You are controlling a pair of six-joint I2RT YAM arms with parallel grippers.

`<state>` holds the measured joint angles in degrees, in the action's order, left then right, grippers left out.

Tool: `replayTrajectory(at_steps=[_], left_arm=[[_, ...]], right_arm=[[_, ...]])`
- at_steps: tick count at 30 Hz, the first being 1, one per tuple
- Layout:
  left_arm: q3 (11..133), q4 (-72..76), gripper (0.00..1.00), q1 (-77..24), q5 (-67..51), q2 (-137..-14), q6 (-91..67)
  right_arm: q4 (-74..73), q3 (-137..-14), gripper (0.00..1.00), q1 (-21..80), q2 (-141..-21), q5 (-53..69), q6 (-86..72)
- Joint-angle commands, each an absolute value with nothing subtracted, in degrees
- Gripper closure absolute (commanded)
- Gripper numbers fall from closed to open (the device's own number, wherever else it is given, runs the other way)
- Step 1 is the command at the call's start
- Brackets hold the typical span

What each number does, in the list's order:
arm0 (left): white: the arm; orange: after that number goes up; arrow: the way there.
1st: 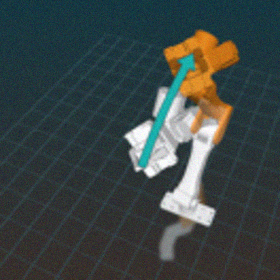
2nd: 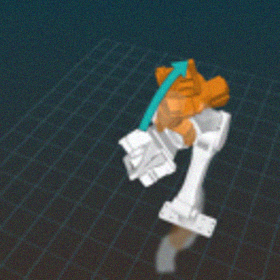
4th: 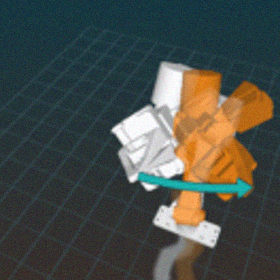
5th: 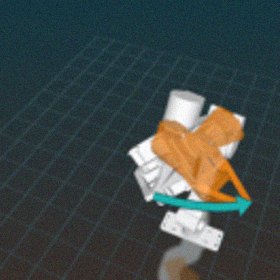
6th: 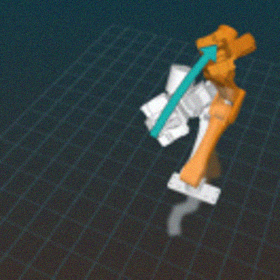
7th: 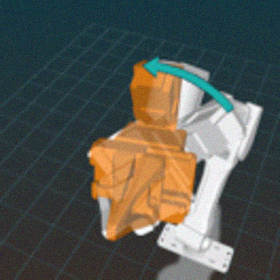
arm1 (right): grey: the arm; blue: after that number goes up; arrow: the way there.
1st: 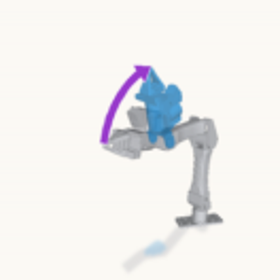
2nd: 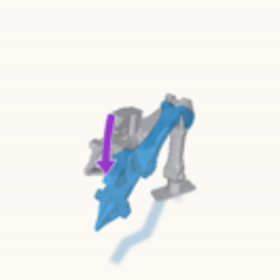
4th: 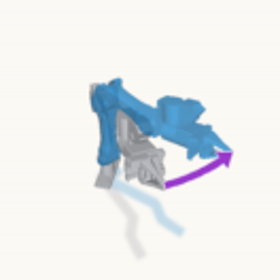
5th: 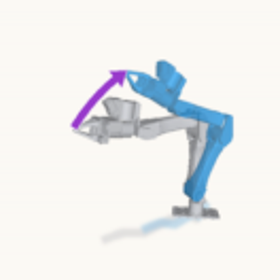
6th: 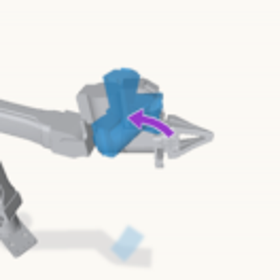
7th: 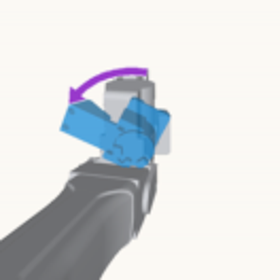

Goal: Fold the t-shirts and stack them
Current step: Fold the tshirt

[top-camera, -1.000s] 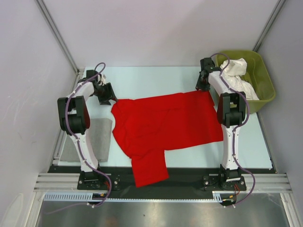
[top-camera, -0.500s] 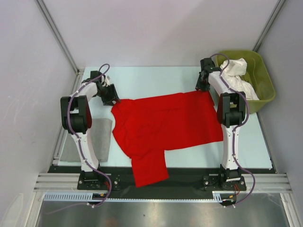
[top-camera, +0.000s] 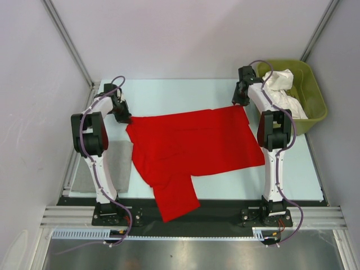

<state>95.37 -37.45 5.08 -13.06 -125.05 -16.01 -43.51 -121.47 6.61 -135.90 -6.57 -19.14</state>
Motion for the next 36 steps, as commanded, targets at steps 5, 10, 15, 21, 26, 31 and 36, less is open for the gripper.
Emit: replayTrajectory(at_steps=[5, 10, 15, 21, 26, 31, 36], left_arm=[[98.3, -36.1, 1.0, 7.2, -10.3, -123.4, -16.6], [99.1, -36.0, 1.0, 7.2, -13.0, -124.0, -17.1], [98.7, -35.9, 0.99, 7.3, -14.5, -123.7, -17.5], [97.8, -35.8, 1.0, 7.2, -14.9, -123.4, -17.5], [98.1, -35.9, 1.0, 7.3, -15.5, -123.8, -17.8], [98.2, -35.8, 1.0, 7.4, -15.9, -124.0, -18.0], [97.7, -35.9, 1.0, 7.2, -15.6, -123.8, -17.8]], right_arm=[[-44.6, -127.9, 0.62, 5.5, -139.7, -6.9, -17.2], [-43.4, -128.3, 0.62, 5.4, -140.9, -7.7, -16.3], [-42.0, -128.8, 0.58, 5.5, -141.9, -9.9, -13.8], [-40.2, -128.9, 0.59, 5.4, -143.0, -7.7, -12.4], [-37.9, -128.8, 0.62, 5.5, -143.3, -4.9, -12.2], [-36.9, -129.5, 0.75, 5.3, -143.7, -4.8, -13.0], [-36.2, -129.6, 1.0, 5.0, -143.4, -5.3, -13.2]])
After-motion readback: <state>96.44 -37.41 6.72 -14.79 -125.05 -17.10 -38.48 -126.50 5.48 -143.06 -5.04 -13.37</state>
